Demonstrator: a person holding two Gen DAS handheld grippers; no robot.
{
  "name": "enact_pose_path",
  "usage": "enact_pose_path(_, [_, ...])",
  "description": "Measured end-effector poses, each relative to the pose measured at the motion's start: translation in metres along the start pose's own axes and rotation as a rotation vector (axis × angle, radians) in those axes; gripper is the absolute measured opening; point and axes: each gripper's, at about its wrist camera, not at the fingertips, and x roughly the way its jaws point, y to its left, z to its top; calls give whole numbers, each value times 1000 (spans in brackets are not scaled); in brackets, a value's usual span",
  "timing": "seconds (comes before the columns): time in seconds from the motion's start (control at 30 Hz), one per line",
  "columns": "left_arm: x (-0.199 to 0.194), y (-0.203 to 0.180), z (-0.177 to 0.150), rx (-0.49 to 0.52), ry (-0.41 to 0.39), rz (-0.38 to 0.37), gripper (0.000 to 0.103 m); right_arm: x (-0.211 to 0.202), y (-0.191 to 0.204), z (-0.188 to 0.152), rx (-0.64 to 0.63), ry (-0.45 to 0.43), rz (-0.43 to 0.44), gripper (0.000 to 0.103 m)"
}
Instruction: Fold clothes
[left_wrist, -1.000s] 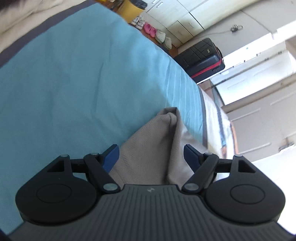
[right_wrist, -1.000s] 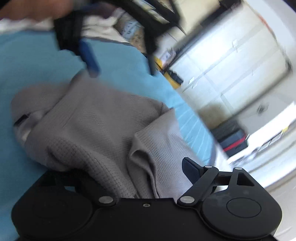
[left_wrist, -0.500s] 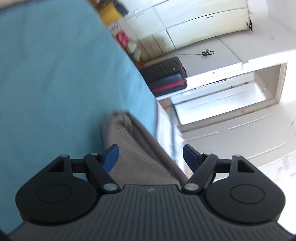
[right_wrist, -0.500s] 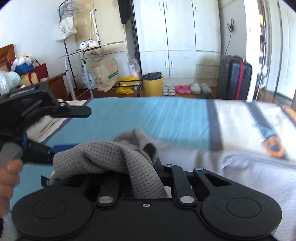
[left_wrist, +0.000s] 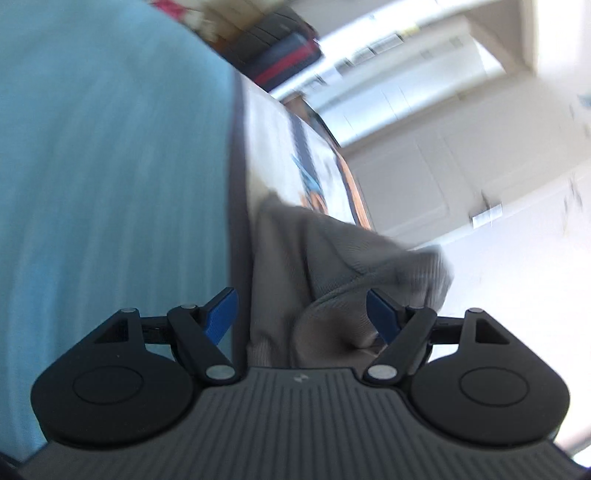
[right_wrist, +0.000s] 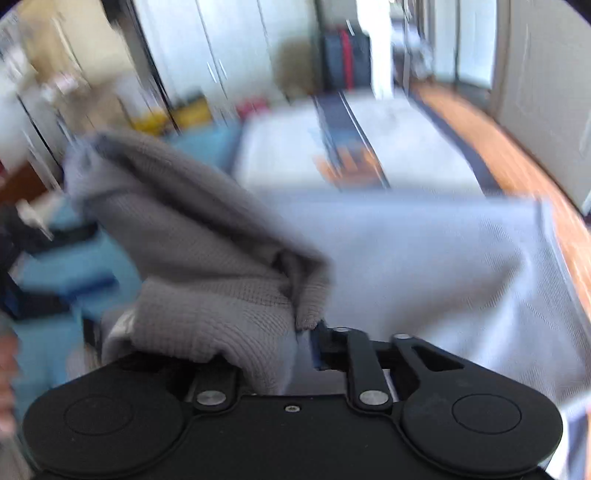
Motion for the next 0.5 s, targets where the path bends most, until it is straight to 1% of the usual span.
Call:
enact_pose_path(0.07, [9, -8, 2, 34, 20, -17, 76, 1, -14, -5, 24, 40, 7, 31])
enact_pose_path(0.1, [11, -10, 3, 41, 20, -19, 76, -1, -16, -4, 22, 29, 7, 36])
enact_pose_path(0.17, [10, -11, 7, 51, -5, -16, 76, -5, -19, -2, 15, -5, 0, 46])
enact_pose_path(0.27, [17, -11, 18, 77, -24, 23, 76, -15, -18, -1, -10, -86, -6, 47])
enact_pose_path(0.33, [20, -7, 23, 99, -17, 47, 76, -21, -17, 0, -41, -78, -12, 52])
enact_pose_path(0.4, [17, -1, 25, 119, 0, 61, 76, -26, -24, 1, -32, -59, -36, 54])
enact_pose_path(0.43, [17, -2, 23, 128, 13, 67, 76, -38, -32, -5, -19, -47, -45, 55])
enact_pose_path(0.5, [15, -2, 18, 149, 38, 73, 76, -48, -47, -8, 9, -14, -54, 59])
